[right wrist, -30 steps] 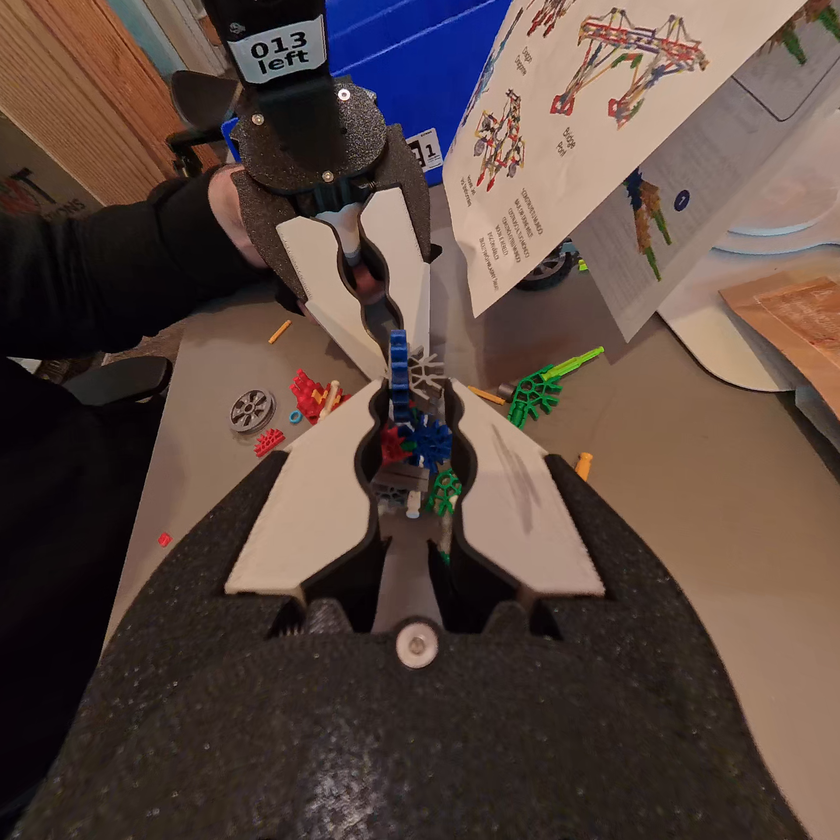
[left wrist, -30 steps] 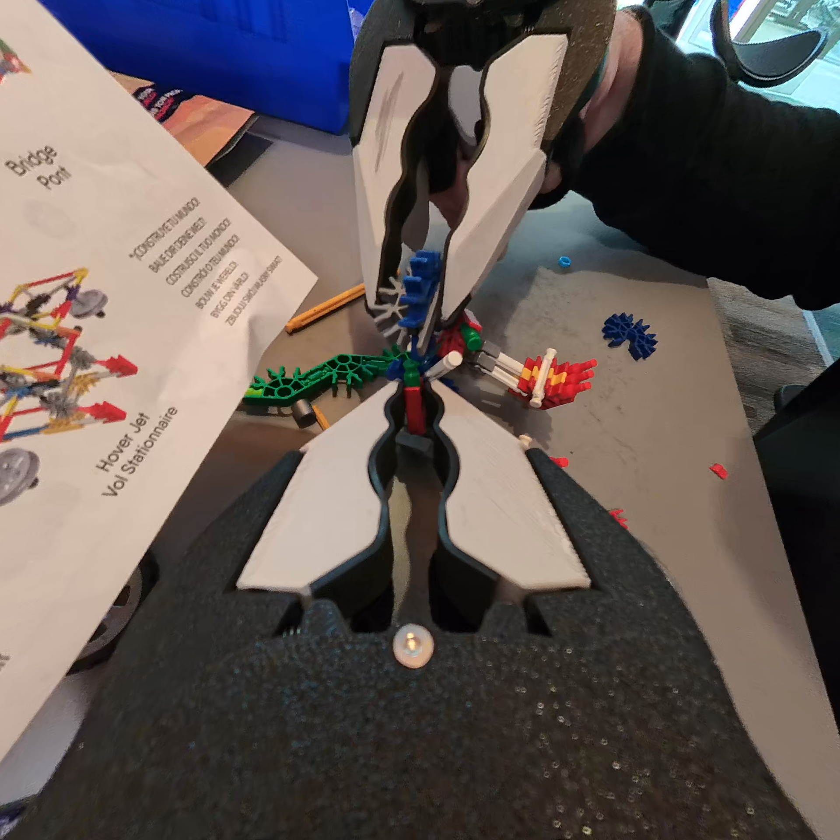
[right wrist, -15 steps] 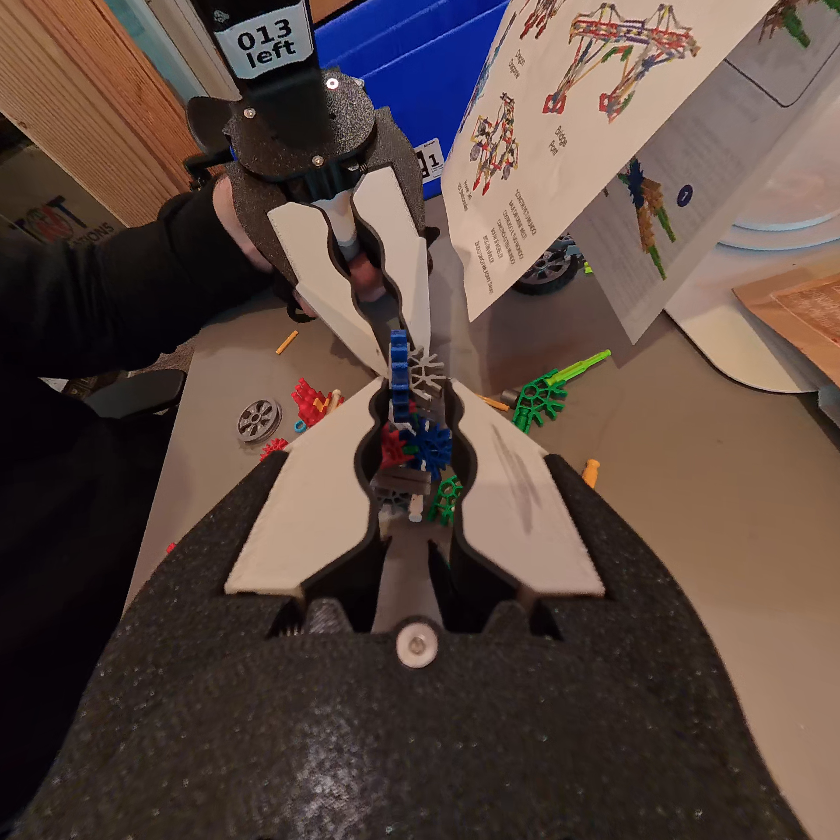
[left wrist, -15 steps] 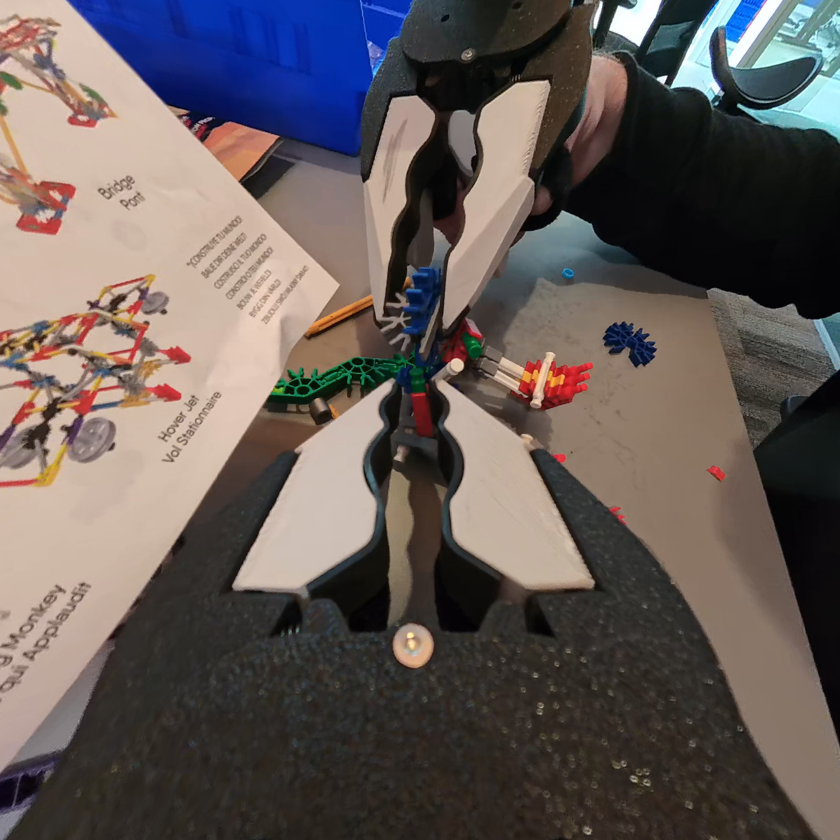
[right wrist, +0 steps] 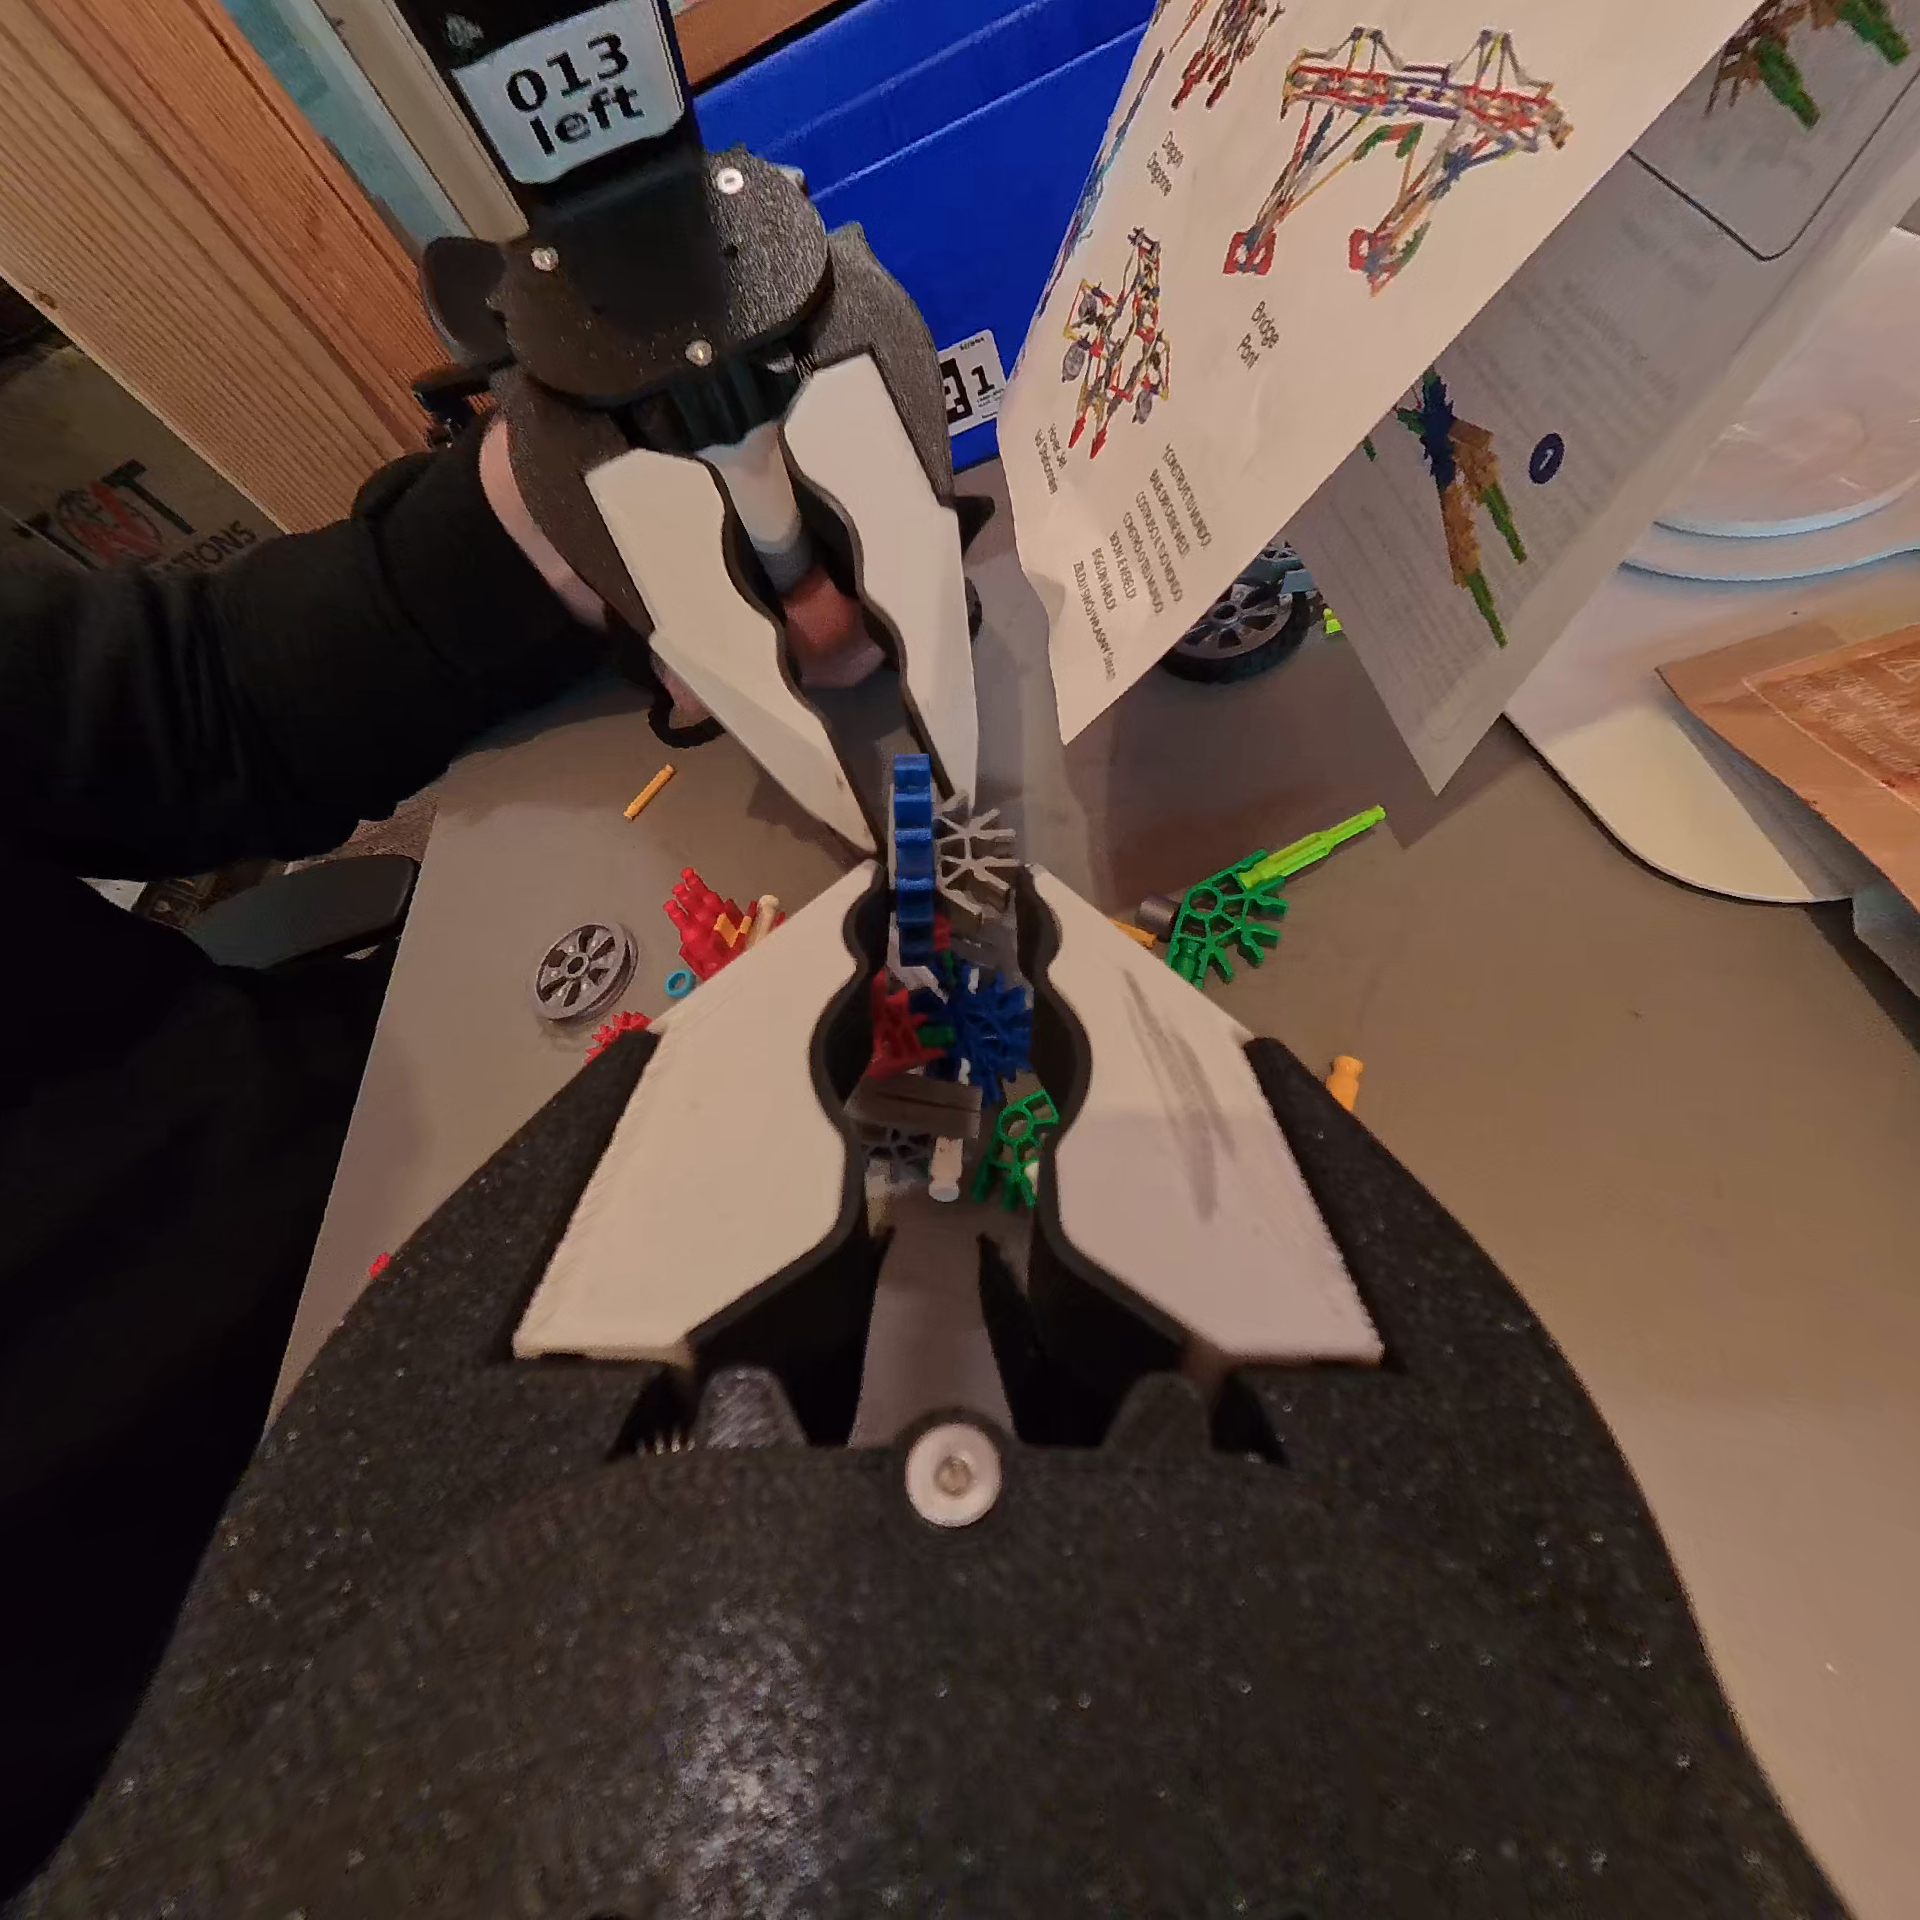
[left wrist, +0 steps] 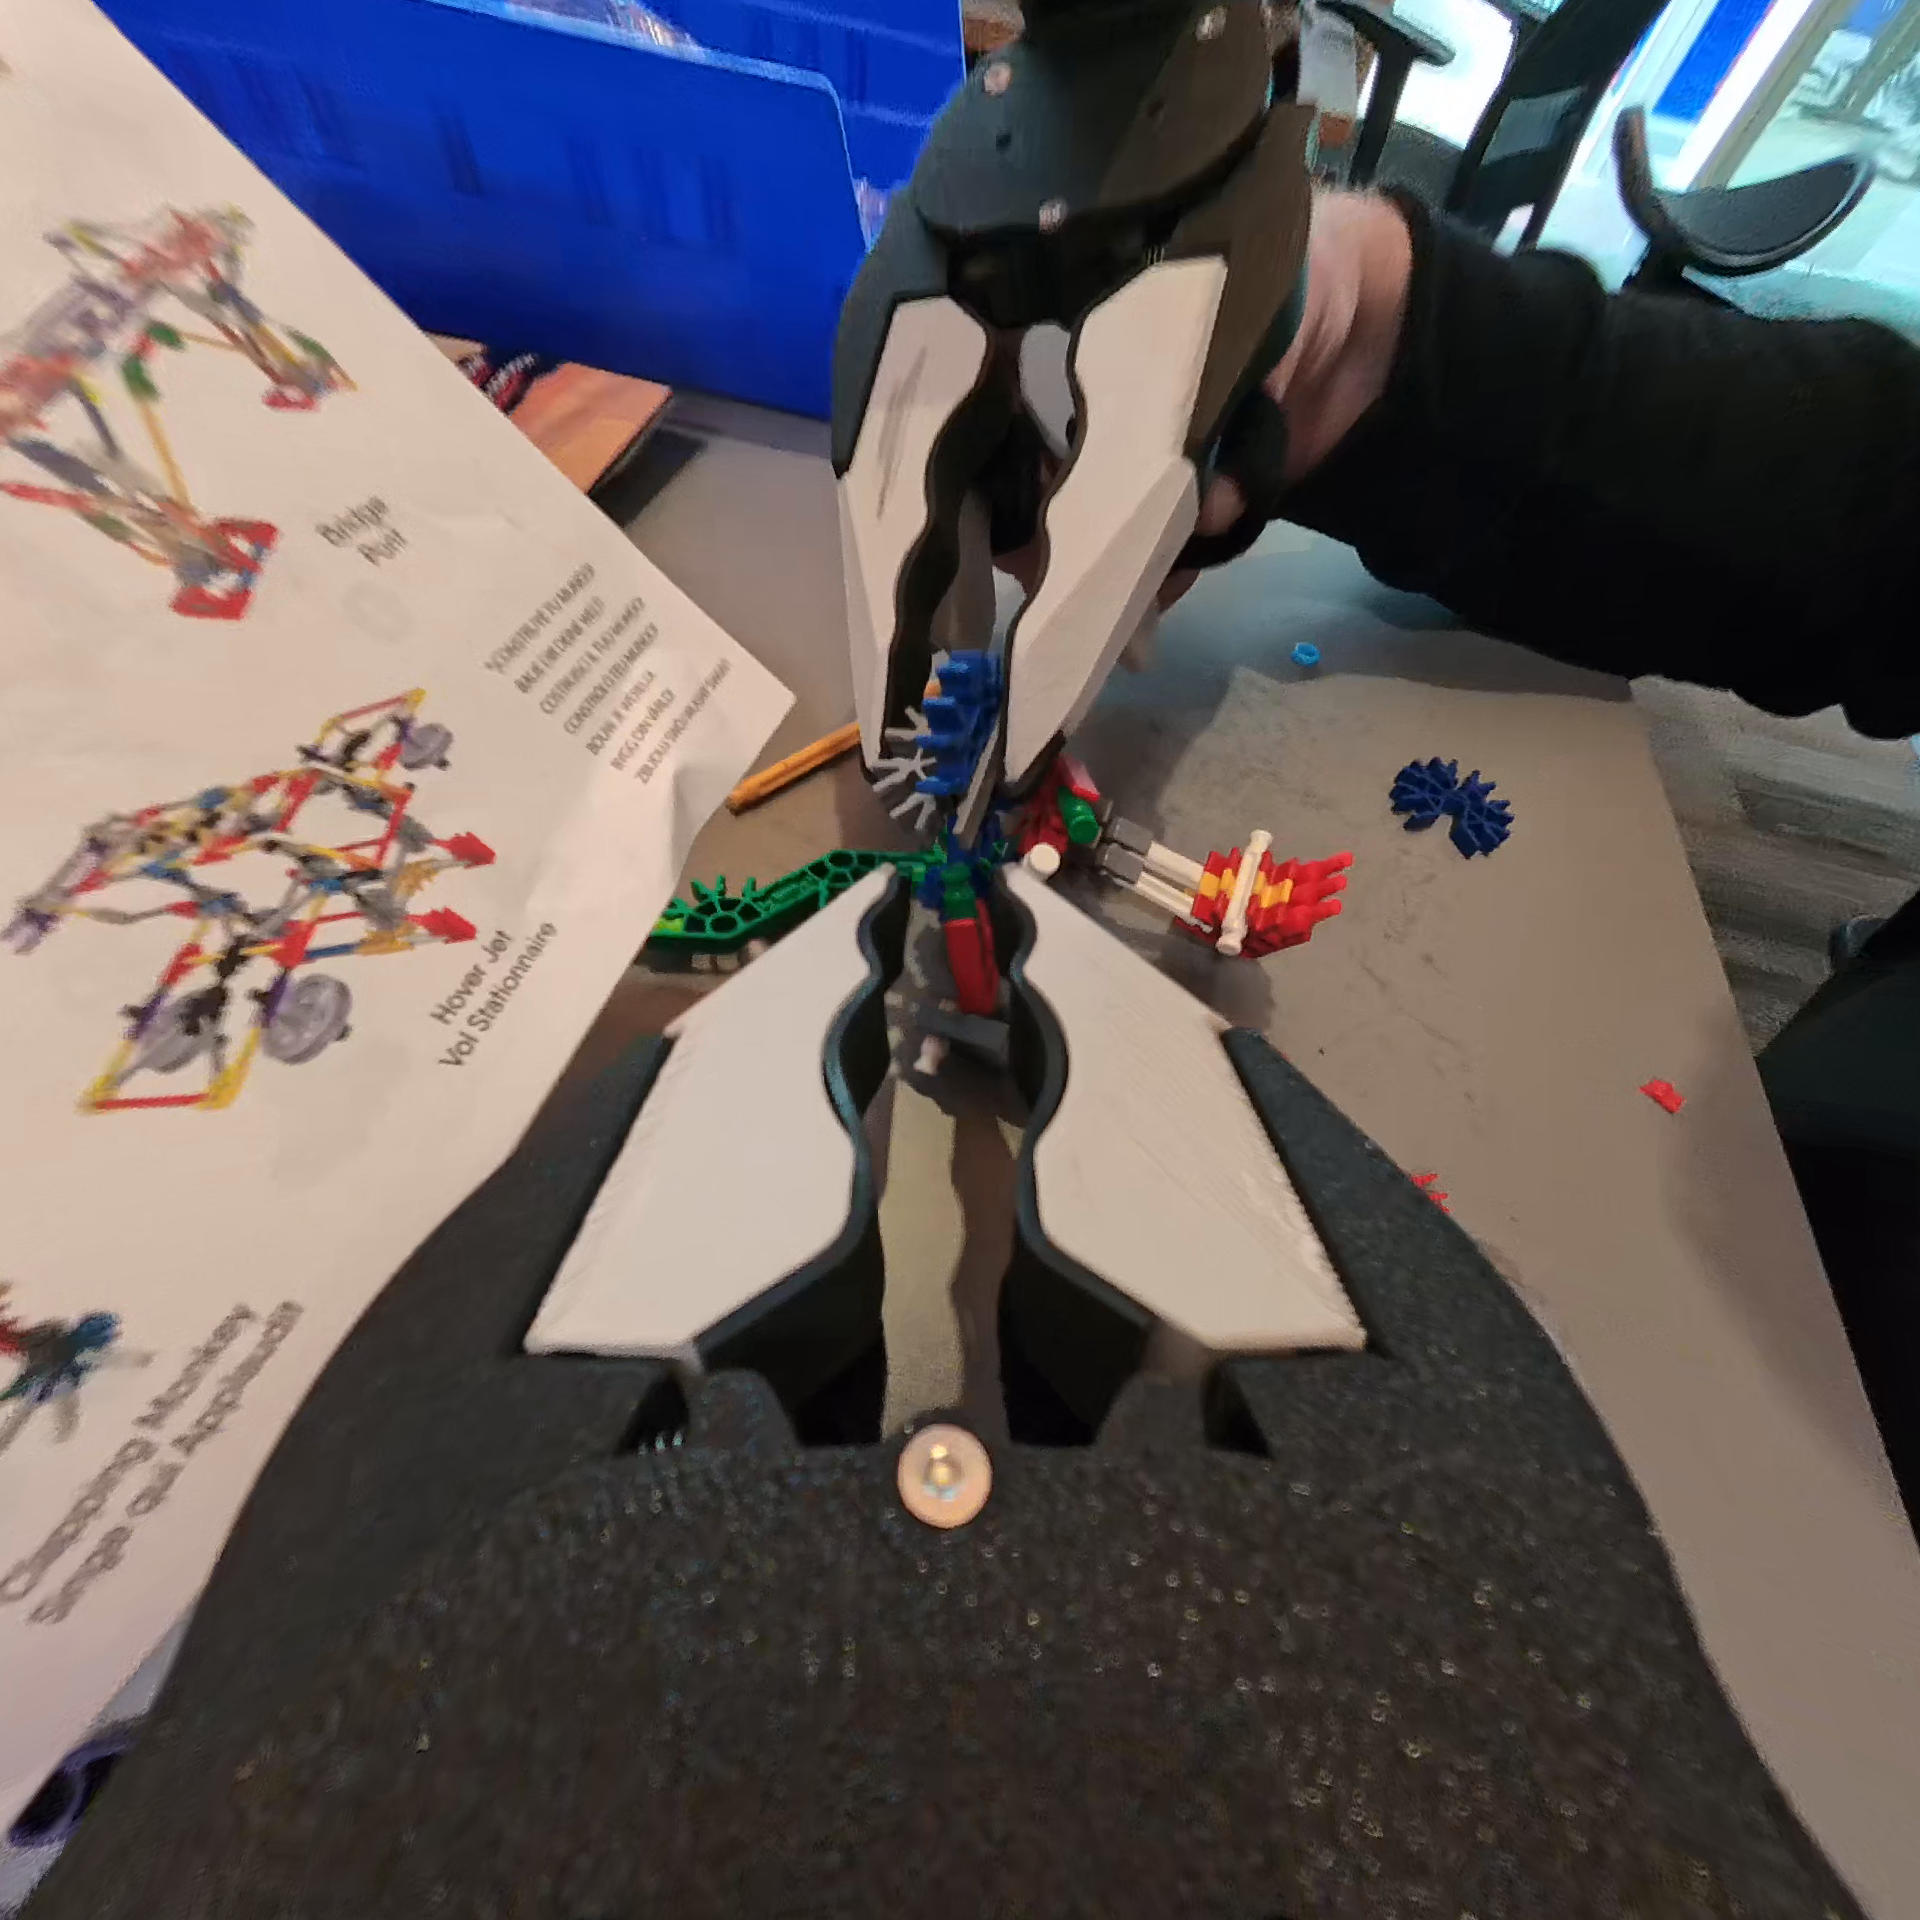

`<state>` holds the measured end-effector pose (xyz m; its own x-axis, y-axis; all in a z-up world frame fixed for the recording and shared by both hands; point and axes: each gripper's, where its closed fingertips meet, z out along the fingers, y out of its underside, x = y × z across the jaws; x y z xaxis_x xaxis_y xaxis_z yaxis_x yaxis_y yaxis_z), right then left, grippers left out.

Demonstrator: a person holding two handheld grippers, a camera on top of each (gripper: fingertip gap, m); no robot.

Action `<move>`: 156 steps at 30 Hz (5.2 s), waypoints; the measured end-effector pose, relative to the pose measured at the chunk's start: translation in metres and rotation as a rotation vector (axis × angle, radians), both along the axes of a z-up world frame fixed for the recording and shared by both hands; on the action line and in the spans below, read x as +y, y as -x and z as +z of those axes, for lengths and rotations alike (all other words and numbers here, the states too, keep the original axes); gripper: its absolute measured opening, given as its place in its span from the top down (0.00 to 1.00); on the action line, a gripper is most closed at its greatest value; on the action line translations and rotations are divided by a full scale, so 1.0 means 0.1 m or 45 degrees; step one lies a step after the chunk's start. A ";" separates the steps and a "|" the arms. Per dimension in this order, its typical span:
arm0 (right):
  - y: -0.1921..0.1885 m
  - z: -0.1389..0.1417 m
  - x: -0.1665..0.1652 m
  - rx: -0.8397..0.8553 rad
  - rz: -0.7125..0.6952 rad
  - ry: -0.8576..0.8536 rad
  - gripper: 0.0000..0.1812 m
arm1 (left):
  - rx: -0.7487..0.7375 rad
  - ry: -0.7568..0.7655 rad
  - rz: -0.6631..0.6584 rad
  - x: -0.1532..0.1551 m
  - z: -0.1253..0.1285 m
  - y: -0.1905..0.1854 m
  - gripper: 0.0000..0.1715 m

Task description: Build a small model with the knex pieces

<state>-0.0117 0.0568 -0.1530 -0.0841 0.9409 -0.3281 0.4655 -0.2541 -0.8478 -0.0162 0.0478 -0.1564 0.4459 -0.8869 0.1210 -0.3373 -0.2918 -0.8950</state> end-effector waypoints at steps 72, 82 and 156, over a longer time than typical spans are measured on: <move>-0.02 0.11 0.07 0.060 -0.023 -0.410 0.95 | -0.171 -0.287 0.034 0.07 0.34 -0.01 0.98; -0.03 0.12 0.04 0.075 -0.001 -0.343 0.96 | -0.167 -0.218 0.026 0.06 0.30 0.01 0.98; 0.02 0.01 -0.08 0.069 0.073 -0.152 0.97 | -0.135 -0.078 0.026 0.02 0.22 0.02 0.97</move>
<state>-0.0134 0.0486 -0.1515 -0.1536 0.9660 -0.2079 0.4289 -0.1244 -0.8947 -0.0186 0.0494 -0.1343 0.4517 -0.8848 0.1144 -0.2345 -0.2415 -0.9416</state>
